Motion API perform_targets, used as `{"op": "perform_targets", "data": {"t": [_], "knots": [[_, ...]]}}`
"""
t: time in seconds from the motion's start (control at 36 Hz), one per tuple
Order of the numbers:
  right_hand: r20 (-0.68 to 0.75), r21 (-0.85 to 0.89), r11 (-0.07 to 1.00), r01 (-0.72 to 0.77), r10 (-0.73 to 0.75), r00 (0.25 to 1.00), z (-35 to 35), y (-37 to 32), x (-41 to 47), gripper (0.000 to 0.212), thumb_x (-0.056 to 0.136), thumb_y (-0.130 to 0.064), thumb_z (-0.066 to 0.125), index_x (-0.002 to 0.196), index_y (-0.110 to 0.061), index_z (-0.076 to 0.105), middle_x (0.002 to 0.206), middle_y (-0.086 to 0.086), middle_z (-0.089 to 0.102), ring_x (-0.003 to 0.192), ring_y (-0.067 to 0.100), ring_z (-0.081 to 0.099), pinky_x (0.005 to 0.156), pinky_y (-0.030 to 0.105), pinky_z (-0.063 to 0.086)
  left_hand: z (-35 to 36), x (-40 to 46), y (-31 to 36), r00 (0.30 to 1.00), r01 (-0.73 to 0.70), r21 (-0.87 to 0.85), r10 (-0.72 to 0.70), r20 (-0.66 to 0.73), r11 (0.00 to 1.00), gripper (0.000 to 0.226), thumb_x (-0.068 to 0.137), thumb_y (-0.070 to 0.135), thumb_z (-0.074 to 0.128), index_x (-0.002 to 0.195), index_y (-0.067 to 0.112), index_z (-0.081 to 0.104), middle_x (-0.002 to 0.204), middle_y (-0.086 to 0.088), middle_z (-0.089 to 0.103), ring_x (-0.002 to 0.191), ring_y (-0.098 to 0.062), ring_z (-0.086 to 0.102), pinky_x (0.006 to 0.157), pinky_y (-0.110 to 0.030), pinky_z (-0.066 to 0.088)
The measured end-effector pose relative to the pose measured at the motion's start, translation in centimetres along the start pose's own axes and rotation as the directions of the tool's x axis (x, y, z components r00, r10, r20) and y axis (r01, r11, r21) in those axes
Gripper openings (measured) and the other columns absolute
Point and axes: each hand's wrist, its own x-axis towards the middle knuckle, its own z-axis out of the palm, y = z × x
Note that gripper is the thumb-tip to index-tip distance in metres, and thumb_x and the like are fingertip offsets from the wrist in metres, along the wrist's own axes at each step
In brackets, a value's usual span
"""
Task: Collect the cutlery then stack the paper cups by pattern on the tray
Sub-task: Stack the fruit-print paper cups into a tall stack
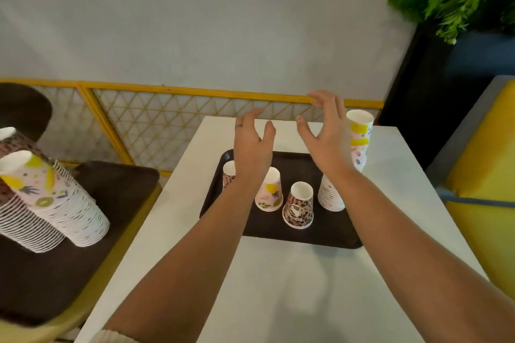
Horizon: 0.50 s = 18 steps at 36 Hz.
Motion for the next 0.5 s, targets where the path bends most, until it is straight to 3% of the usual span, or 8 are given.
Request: {"op": "perform_targets", "data": {"t": [0.06, 0.14, 0.19, 0.36, 0.5], "knots": [[0.119, 0.014, 1.000, 0.019, -0.021, 0.993, 0.9, -0.9, 0.0, 0.040, 0.085, -0.017, 0.061, 0.123, -0.011, 0.049, 0.121, 0.005, 0.049, 0.109, 0.014, 0.051, 0.081, 0.002, 0.030, -1.5, -0.1, 0.1, 0.999, -0.018, 0.042, 0.020, -0.040, 0.999, 0.036, 0.096, 0.018, 0.049, 0.132, 0.015, 0.049, 0.137, -0.003, 0.047, 0.126, -0.013, 0.042, 0.090, -0.017, 0.032], [0.243, 0.053, 0.999, 0.010, -0.022, 0.970, 2.4, -2.4, 0.0, 0.042, 0.086, -0.019, 0.061, 0.125, -0.013, 0.048, 0.125, 0.004, 0.047, 0.113, 0.015, 0.049, 0.084, 0.012, 0.032, -3.8, -0.4, -0.1, 0.996, -0.004, 0.108, 0.014, -0.092, 0.994, 0.036, 0.096, 0.018, 0.049, 0.132, 0.014, 0.049, 0.135, -0.004, 0.047, 0.125, -0.015, 0.043, 0.094, -0.022, 0.037], [0.307, 0.088, 0.996, 0.010, -0.036, 0.951, 3.6, -3.4, -0.2, 0.043, 0.086, -0.021, 0.061, 0.126, -0.015, 0.046, 0.128, 0.004, 0.045, 0.115, 0.017, 0.048, 0.085, 0.016, 0.033, -5.4, -0.6, -0.3, 0.992, 0.012, 0.168, 0.009, -0.122, 0.986, 0.038, 0.096, 0.019, 0.049, 0.133, 0.012, 0.048, 0.136, -0.005, 0.047, 0.127, -0.017, 0.043, 0.093, -0.019, 0.033], [0.411, 0.219, 0.975, 0.045, -0.134, 0.902, 7.1, -6.8, -1.5, 0.044, 0.086, -0.019, 0.061, 0.127, -0.012, 0.046, 0.128, 0.004, 0.045, 0.117, 0.016, 0.047, 0.085, 0.010, 0.027, -10.5, -2.1, -1.3, 0.962, 0.090, 0.287, -0.008, -0.273, 0.954, 0.040, 0.095, 0.017, 0.052, 0.134, 0.011, 0.047, 0.139, -0.007, 0.047, 0.130, -0.021, 0.041, 0.096, -0.020, 0.029], [0.465, 0.313, 0.948, 0.060, -0.208, 0.860, 9.8, -9.7, -3.6, 0.045, 0.086, -0.018, 0.061, 0.128, -0.015, 0.045, 0.128, 0.004, 0.045, 0.117, 0.014, 0.046, 0.087, 0.013, 0.030, -14.0, -4.0, -2.7, 0.926, 0.187, 0.289, -0.070, -0.370, 0.939, 0.043, 0.092, 0.019, 0.055, 0.134, 0.014, 0.047, 0.136, -0.010, 0.045, 0.121, -0.031, 0.047, 0.100, -0.041, 0.042]]}}
